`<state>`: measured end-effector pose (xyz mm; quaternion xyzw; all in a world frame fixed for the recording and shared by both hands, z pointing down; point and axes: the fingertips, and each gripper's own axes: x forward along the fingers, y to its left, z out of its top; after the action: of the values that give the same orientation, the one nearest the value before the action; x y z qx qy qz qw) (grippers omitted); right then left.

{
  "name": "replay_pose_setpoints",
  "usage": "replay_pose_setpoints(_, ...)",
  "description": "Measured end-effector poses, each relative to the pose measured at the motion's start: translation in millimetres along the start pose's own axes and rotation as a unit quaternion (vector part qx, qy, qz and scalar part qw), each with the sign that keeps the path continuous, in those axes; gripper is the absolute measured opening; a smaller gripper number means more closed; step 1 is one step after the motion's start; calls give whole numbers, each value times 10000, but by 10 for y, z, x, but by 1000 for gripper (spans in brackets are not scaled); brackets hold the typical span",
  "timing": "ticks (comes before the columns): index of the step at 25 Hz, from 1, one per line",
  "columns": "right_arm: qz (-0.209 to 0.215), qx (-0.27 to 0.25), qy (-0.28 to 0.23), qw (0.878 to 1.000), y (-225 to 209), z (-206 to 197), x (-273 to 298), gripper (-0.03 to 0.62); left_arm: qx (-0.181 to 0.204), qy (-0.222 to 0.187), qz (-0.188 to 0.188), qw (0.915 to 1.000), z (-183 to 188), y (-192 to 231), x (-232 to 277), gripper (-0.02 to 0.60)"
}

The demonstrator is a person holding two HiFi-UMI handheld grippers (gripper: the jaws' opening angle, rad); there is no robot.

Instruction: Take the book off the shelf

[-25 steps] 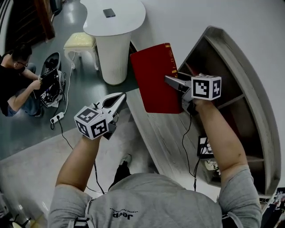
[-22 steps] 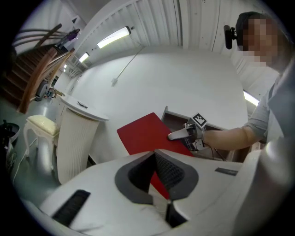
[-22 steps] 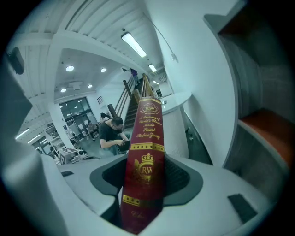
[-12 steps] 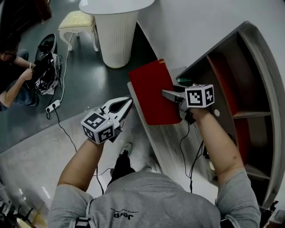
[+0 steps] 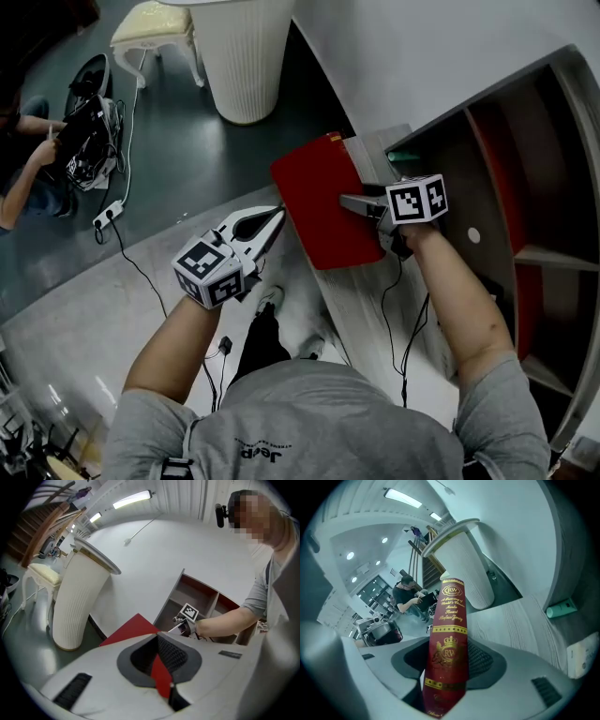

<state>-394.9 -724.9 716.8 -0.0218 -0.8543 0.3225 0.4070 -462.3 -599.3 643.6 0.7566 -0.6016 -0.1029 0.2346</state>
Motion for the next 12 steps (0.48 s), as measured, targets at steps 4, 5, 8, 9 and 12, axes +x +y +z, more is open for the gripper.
replay_pose_setpoints(4,21,299,23,9995,-160,5,68,235,-73,11,-97,9999,-45,90,24,17)
replay_pose_setpoints(5,17,344,30,9994,-191,11,75,235,-101,10,-123,9999,-47,105,28,17)
replay_pose_setpoints(8,10,446,71,9990,-292,18,79,237,-194,15,-141,9997,-36,137,57,16)
replay_pose_setpoints(9,14,469,88,9989,-319,18,78,238,-210,18,-139,9997,-31,144,71,17)
replay_pose_setpoints(12,29,510,143,9986,-370,19,73,238,-245,25,-142,9996,-10,159,103,17)
